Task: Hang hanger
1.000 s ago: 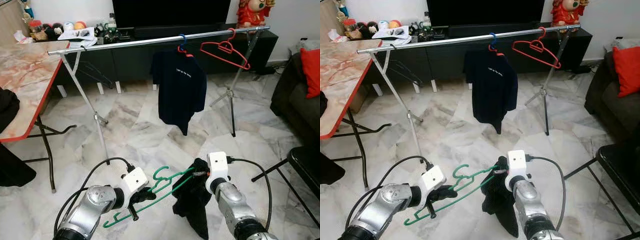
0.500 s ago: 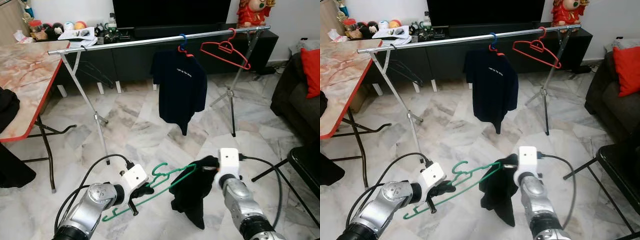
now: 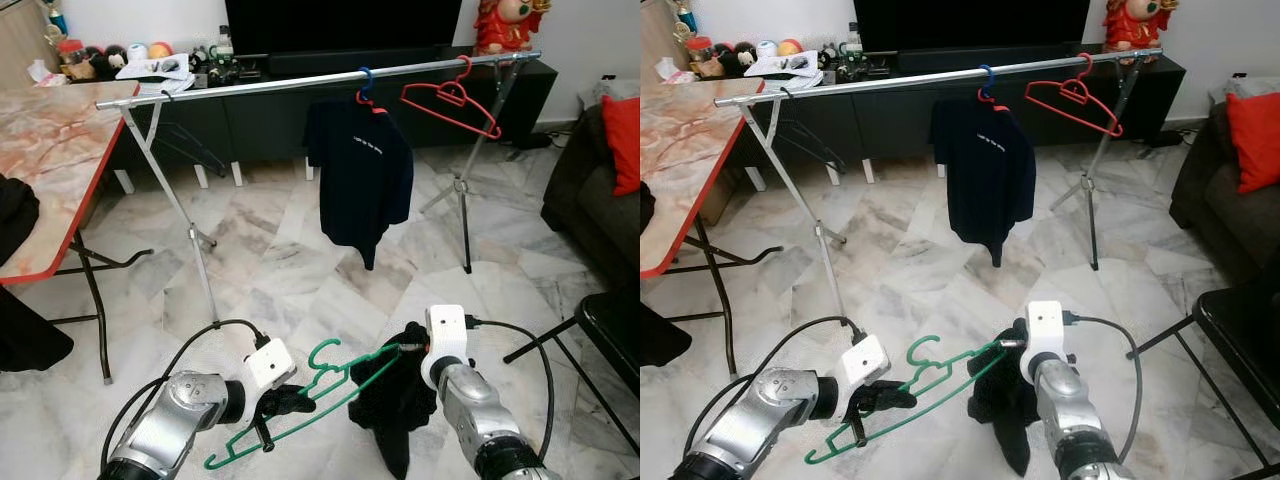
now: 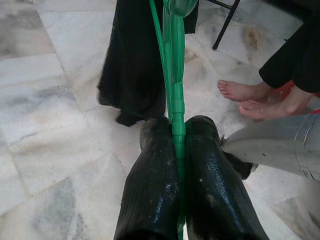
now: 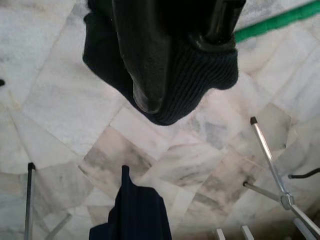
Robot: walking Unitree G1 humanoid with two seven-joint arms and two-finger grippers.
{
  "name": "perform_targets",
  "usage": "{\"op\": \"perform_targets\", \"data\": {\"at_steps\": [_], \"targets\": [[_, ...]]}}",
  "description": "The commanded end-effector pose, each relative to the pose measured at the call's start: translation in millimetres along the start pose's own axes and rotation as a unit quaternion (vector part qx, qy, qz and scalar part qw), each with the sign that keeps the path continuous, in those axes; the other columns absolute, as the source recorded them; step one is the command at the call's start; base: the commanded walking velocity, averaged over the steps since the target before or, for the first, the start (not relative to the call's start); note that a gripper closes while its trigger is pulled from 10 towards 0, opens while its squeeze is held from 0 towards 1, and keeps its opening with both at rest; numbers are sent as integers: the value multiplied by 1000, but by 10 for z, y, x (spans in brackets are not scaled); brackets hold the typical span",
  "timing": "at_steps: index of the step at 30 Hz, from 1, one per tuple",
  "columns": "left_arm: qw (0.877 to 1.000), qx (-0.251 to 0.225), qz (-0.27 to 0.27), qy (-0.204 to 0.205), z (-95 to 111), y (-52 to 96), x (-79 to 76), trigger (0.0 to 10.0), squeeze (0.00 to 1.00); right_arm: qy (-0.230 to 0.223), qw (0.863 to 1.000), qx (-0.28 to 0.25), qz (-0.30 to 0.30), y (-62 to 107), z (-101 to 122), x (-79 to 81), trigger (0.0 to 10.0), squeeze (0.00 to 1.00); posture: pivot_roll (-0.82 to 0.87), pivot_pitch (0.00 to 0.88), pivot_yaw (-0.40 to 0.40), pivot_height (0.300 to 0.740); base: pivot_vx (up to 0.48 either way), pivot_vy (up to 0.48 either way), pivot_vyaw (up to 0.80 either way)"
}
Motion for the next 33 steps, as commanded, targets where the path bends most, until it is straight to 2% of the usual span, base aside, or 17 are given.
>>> {"op": "perform_targets", "data": {"at_steps": [1, 5, 8, 10, 12, 15, 16, 18, 19, 22, 25, 28, 31, 33], "targets": [[1000, -7, 14, -8, 40, 21, 53, 10000, 0, -1, 1000, -20, 9, -19, 151, 47, 10000, 0, 26, 95, 17, 740, 0, 0, 0], [999, -27, 35, -7, 118, 3, 102, 10000, 0, -5, 1000, -20, 17, -21, 173, 85, 10000, 0, 24, 95, 17, 740, 0, 0, 0], [996, -33, 85, -19, 178, -31, 233, 10000, 0, -16, 999, -18, 29, -13, 174, 133, 10000, 0, 18, 95, 17, 740, 0, 0, 0], [994, -31, 103, -13, 175, -38, 285, 10000, 0, -23, 999, -17, 31, -9, 175, 140, 10000, 0, 18, 94, 16, 740, 0, 0, 0], [994, -28, 105, -17, 173, -45, 292, 10000, 0, -30, 999, -18, 35, -1, 183, 153, 10000, 0, 17, 95, 17, 740, 0, 0, 0], [996, -27, 80, -15, 155, -65, 218, 10000, 0, -31, 998, -21, 55, 15, 200, 212, 10000, 0, 17, 95, 17, 740, 0, 0, 0], [998, -17, 64, -14, 113, -77, 160, 10000, 0, -17, 997, -27, 64, 29, 221, 236, 10000, 0, 15, 94, 17, 740, 0, 0, 0], [998, -7, 61, -20, 81, -83, 143, 10000, 0, -24, 998, -26, 55, 33, 236, 215, 10000, 0, 18, 93, 17, 740, 0, 0, 0], [997, 1, 73, -22, 48, -76, 177, 10000, 0, -44, 998, -32, 45, 37, 300, 186, 10000, 0, 15, 92, 16, 740, 0, 0, 0], [996, 17, 89, -26, -18, -60, 236, 10000, 0, -36, 998, -45, 30, 50, 373, 141, 10000, 0, 14, 91, 17, 740, 0, 0, 0], [993, 17, 114, -27, -13, -46, 320, 10000, 0, -39, 999, -30, 9, 53, 297, 52, 10000, 0, 16, 89, 16, 740, 0, 0, 0], [992, 11, 122, -28, 15, -38, 349, 10000, 0, -39, 999, -23, 3, 58, 259, 30, 10000, 0, 17, 89, 16, 740, 0, 0, 0], [992, 7, 125, -29, 38, -36, 365, 10000, 0, -37, 999, -20, 8, 69, 244, 54, 10000, 0, 16, 88, 16, 740, 0, 0, 0], [992, -1, 119, -31, 70, -49, 348, 10000, 0, -27, 999, -22, 27, 76, 250, 125, 10000, 0, 16, 89, 16, 740, 0, 0, 0]]}}
Point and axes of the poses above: a point about 5 cm out from each wrist's last joint towards the gripper, its own y axis pointing back from the gripper into the wrist, its own z axis along the axis of the wrist's last joint, x = y × z, the point moved 5 cm from there along -y, pointing out of the wrist towards the gripper, and after that the axes turned 4 degrees about y, right-handed, at the moved point
